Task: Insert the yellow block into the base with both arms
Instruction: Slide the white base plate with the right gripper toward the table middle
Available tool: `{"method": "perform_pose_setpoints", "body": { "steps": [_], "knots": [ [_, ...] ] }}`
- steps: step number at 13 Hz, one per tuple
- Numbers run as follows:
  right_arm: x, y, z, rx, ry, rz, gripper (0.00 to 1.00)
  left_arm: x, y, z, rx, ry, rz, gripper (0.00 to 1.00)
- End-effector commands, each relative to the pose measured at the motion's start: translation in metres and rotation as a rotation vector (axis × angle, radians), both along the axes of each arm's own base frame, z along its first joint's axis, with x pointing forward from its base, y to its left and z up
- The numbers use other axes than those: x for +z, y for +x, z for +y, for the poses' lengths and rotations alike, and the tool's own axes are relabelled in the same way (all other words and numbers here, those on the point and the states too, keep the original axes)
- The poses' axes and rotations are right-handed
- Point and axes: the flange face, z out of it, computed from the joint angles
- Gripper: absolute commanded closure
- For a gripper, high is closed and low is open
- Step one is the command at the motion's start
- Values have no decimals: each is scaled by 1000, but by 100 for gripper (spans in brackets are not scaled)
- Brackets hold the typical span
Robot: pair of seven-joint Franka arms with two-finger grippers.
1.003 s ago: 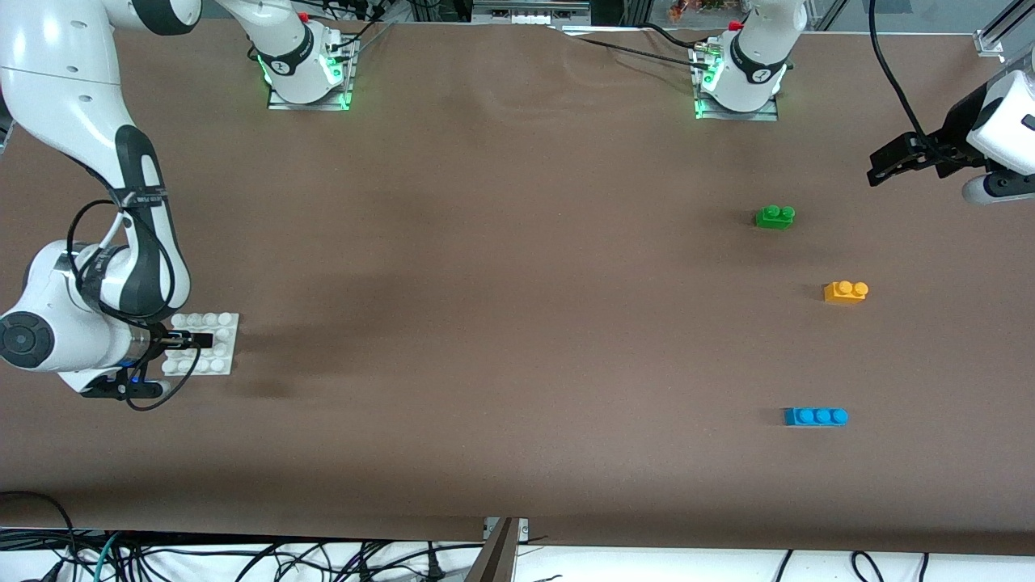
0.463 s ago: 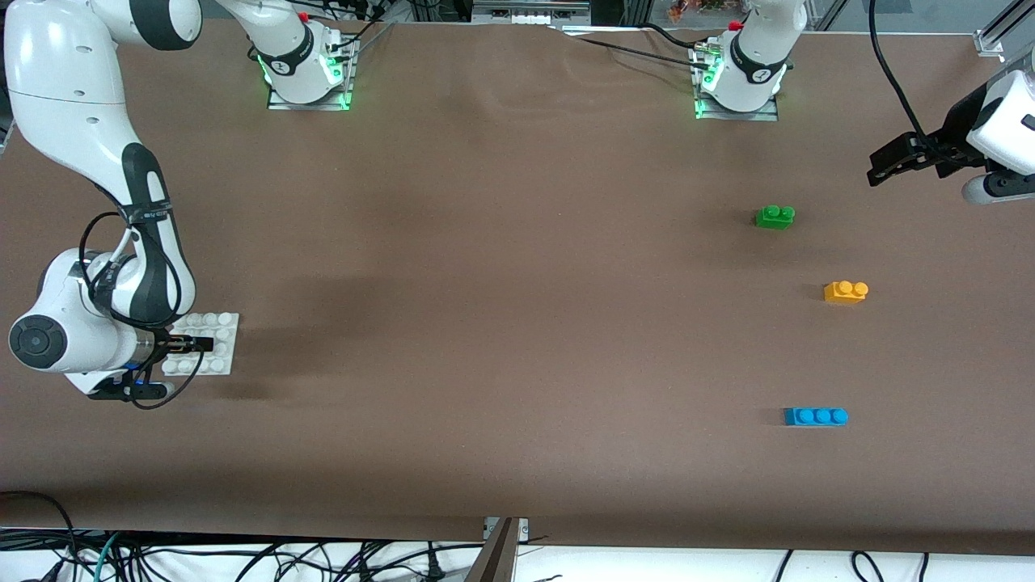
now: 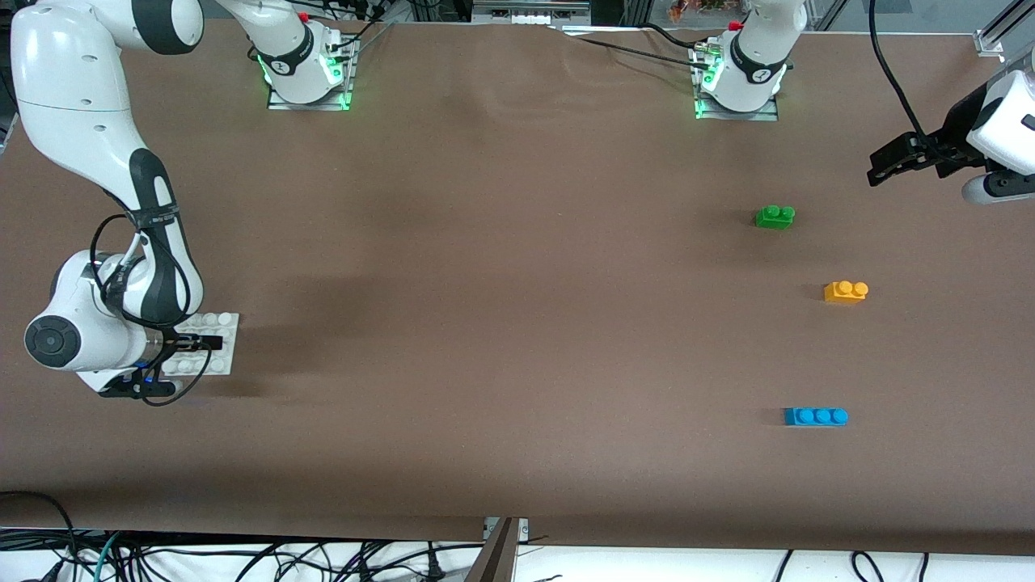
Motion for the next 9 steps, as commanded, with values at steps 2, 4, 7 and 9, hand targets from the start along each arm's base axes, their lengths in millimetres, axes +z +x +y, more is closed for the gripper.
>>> {"method": "perform_pose_setpoints", "body": {
  "steps": [2, 4, 7, 9],
  "knots": [
    [-18, -8, 5, 26, 4, 6, 0, 4, 1, 0, -19, -23, -10, 0],
    [-25, -5, 25, 42, 20, -5, 0, 4, 1, 0, -19, -22, -10, 0],
    [-29, 0, 64, 79, 39, -14, 0, 4, 1, 0, -19, -23, -10, 0],
    [-29, 3, 97, 103, 59, -31, 0, 4, 1, 0, -19, -22, -10, 0]
  ]
}}
